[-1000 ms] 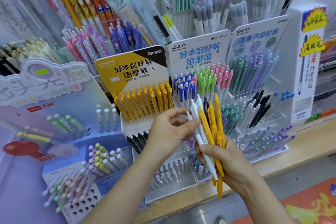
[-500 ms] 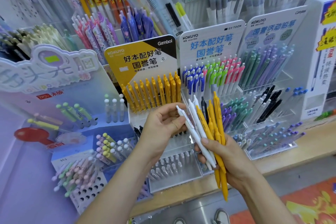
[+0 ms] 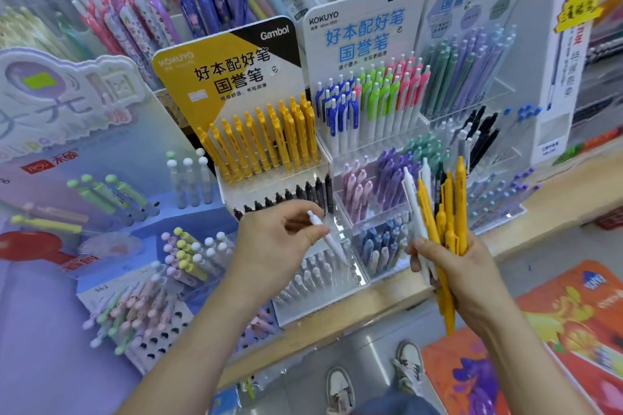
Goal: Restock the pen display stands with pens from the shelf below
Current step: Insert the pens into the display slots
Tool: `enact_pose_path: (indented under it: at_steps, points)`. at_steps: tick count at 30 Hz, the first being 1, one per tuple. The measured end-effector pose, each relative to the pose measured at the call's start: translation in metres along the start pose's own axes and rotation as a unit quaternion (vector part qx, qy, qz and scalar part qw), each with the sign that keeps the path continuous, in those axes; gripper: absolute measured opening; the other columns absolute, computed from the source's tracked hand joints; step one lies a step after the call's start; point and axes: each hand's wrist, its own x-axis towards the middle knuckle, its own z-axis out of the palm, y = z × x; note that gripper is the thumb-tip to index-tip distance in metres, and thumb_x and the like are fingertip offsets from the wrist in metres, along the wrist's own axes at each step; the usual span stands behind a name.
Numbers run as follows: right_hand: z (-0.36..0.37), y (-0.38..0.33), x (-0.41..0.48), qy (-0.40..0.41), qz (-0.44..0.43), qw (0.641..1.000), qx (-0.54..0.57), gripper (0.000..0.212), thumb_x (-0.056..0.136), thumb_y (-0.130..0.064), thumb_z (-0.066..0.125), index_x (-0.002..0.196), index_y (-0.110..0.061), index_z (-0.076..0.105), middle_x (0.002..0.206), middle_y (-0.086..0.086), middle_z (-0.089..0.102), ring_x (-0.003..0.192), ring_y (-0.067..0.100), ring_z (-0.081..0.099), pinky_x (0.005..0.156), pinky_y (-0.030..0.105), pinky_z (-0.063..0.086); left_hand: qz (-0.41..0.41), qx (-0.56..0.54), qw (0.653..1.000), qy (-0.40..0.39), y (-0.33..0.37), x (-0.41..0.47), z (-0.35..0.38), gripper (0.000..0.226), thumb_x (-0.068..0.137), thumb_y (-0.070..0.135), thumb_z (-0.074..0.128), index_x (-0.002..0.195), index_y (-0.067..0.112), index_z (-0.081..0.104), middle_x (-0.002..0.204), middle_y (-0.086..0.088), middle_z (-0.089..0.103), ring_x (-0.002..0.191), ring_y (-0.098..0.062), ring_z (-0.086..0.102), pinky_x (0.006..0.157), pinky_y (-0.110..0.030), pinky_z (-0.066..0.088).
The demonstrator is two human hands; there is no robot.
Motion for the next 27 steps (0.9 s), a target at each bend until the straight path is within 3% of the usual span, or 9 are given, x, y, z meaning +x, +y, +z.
enact_pose_path:
  at_steps: [3,5,8,12,18,20,24,27]
  points:
    - [-0.003,0.008,-0.011,0.014,-0.004,1.0,0.018,0.02,0.083,-0.01,0.072,0.084,0.007,0.063,0.061,0.017,0.063,0.047,0.017,0.053,0.045,0.025,0.04,0.054,0.098,0.993,-0.031,-0.018,-0.006,0.02,0.016,0.078,0.019,0.078,0.094,0.021,0.076,0.072,0.022,0.063,0.075,0.003,0.061,0.067,-0.006,0.044]
    - [-0.004,0.015,-0.017,0.013,-0.003,1.0,0.021,0.024,0.078,-0.017,0.073,0.082,0.006,0.064,0.061,0.018,0.063,0.048,0.017,0.054,0.045,0.022,0.041,0.082,0.142,0.986,-0.036,-0.028,-0.006,0.029,0.017,0.079,0.021,0.078,0.096,0.018,0.075,0.074,0.011,0.067,0.079,-0.006,0.06,0.069,-0.011,0.043]
    - [-0.004,0.02,-0.023,0.01,0.01,1.0,0.026,0.013,0.087,-0.007,0.068,0.079,0.003,0.066,0.062,0.019,0.064,0.051,0.019,0.057,0.047,0.022,0.043,0.123,0.191,0.973,-0.044,-0.04,-0.005,0.04,0.018,0.079,0.022,0.077,0.096,0.016,0.075,0.08,0.002,0.072,0.071,-0.011,0.064,0.071,-0.017,0.045]
    - [-0.005,0.019,-0.028,0.0,0.011,1.0,0.004,0.02,0.089,-0.011,0.066,0.07,-0.016,0.069,0.068,0.022,0.066,0.057,0.022,0.058,0.053,0.031,0.04,0.119,0.211,0.968,-0.067,-0.049,-0.006,0.05,0.02,0.08,0.024,0.076,0.099,0.017,0.075,0.085,0.001,0.073,0.076,-0.013,0.065,0.077,-0.025,0.05]
    - [-0.008,0.008,-0.034,-0.013,0.004,1.0,0.017,0.032,0.088,-0.008,0.067,0.065,-0.03,0.069,0.077,0.026,0.067,0.064,0.028,0.06,0.056,0.035,0.04,0.11,0.23,0.963,-0.092,-0.064,-0.008,0.063,0.021,0.08,0.021,0.076,0.1,0.014,0.075,0.087,-0.003,0.074,0.078,-0.019,0.065,0.078,-0.029,0.051]
    - [-0.01,0.006,-0.035,-0.021,0.009,0.999,0.025,0.033,0.088,-0.007,0.067,0.065,-0.031,0.069,0.077,0.022,0.068,0.064,0.027,0.061,0.055,0.034,0.04,0.13,0.256,0.952,-0.105,-0.071,-0.008,0.067,0.017,0.083,0.025,0.072,0.095,0.014,0.076,0.084,0.0,0.074,0.076,-0.02,0.059,0.074,-0.035,0.051]
    - [-0.011,0.006,-0.035,-0.034,0.018,0.999,0.034,0.021,0.082,-0.014,0.075,0.069,-0.028,0.067,0.077,0.019,0.069,0.064,0.026,0.062,0.054,0.033,0.041,0.185,0.282,0.939,-0.072,-0.081,-0.008,0.073,0.036,0.092,0.038,0.048,0.088,0.014,0.076,0.079,0.001,0.062,0.072,-0.019,0.052,0.064,-0.027,0.044]
    - [-0.012,0.011,-0.031,-0.039,0.026,0.998,0.05,0.018,0.084,-0.008,0.073,0.074,-0.02,0.064,0.076,0.021,0.069,0.062,0.028,0.061,0.052,0.031,0.04,0.181,0.277,0.942,-0.05,-0.084,-0.006,0.071,0.014,0.086,0.022,0.068,0.091,0.012,0.077,0.077,-0.001,0.058,0.071,-0.021,0.055,0.061,-0.029,0.049]
